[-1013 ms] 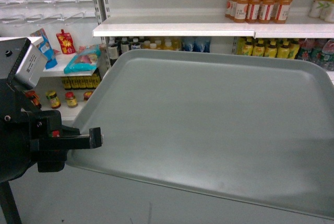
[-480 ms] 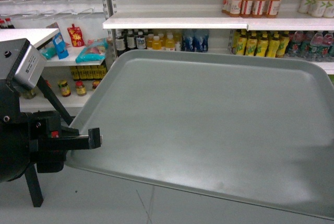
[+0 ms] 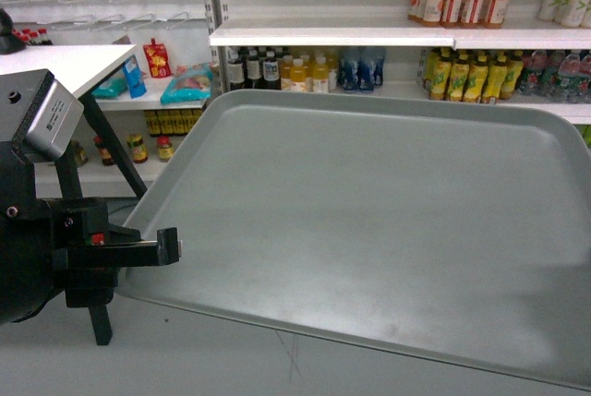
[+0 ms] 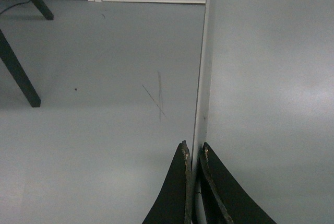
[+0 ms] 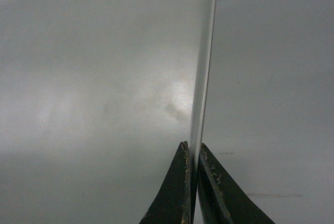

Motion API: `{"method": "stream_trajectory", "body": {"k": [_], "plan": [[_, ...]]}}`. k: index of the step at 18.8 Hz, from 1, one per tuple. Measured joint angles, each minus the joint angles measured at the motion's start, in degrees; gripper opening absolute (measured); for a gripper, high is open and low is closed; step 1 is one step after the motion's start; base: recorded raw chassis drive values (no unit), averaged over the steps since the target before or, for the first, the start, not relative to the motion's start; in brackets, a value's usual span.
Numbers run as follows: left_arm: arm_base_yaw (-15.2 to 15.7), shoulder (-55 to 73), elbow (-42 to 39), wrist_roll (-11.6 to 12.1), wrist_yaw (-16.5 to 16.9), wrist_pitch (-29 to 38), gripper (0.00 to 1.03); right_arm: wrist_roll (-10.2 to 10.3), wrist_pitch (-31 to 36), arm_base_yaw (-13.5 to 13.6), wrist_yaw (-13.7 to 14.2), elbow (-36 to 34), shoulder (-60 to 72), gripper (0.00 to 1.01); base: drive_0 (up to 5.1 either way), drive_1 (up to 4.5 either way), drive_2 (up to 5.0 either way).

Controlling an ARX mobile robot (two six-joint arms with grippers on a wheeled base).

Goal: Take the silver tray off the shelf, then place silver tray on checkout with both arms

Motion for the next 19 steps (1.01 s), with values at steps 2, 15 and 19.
{"method": "stream_trajectory", "body": {"k": [2,15,19], "plan": [[0.0,0.0,0.0,0.0,0.0,0.22,0.03,0.02,0.11,0.0,0.0,0.0,0.0,0.02,-4.5,0.6,4.1],[0.0,0.0,0.0,0.0,-0.02,0.09,0.03,0.02,0.11,0.02,-0.04,0.02,0.0,0.02,-4.9,2.02,2.8],[0.02,0.0,0.0,0.0,-0.02,-0.02,0.03,0.02,-0.02,0.24,-0.02,0.02,0.0,0.02,-5.1,2.33,2.3]]}}
